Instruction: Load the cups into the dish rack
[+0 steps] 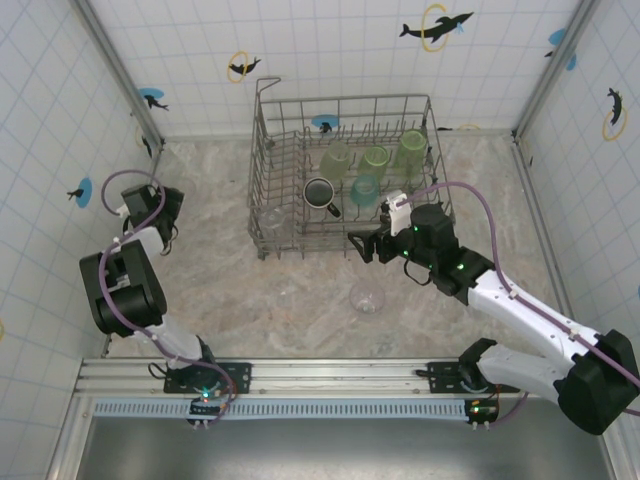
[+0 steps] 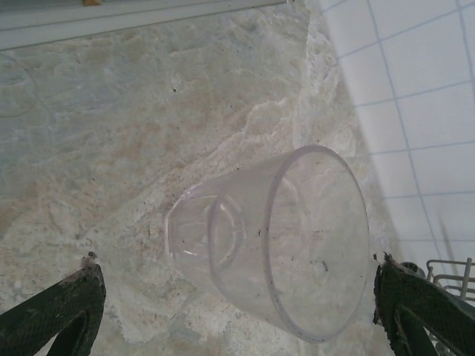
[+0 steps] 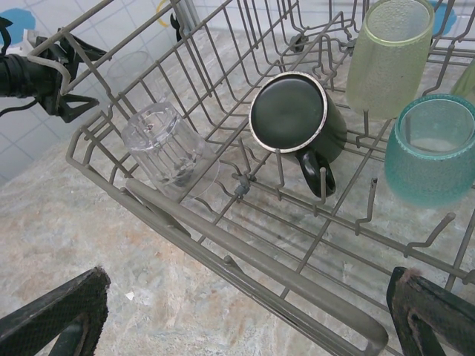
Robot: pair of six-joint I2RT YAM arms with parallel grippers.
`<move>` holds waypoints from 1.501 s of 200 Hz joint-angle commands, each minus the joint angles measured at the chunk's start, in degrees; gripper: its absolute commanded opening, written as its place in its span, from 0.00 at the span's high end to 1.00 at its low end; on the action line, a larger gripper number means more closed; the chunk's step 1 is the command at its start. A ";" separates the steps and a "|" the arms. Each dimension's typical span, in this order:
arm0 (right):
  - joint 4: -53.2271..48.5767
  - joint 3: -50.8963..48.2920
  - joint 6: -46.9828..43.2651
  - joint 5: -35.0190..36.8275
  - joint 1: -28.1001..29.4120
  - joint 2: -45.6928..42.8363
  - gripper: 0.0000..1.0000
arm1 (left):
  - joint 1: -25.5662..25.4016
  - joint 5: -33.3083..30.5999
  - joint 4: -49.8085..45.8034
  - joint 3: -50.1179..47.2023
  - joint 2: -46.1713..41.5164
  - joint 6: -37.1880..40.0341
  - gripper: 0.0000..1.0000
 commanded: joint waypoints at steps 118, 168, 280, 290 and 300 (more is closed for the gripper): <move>1.45 1.63 0.83 0.33 -0.22 1.05 0.00 | 1.84 2.53 1.46 5.43 8.02 -0.02 0.32; 1.52 1.91 0.90 0.36 -0.17 1.63 0.00 | 2.11 3.69 1.81 5.94 9.86 -0.27 0.52; 2.06 1.99 0.24 0.13 -0.27 2.34 0.00 | 2.39 6.69 3.09 4.02 9.53 -1.84 1.00; 1.90 2.07 0.07 0.16 -0.23 2.39 0.00 | 2.35 7.29 2.87 3.54 9.31 -1.80 1.00; 2.17 2.00 -0.05 0.18 -0.24 2.38 0.00 | 2.39 7.79 2.43 3.08 8.94 -1.78 1.00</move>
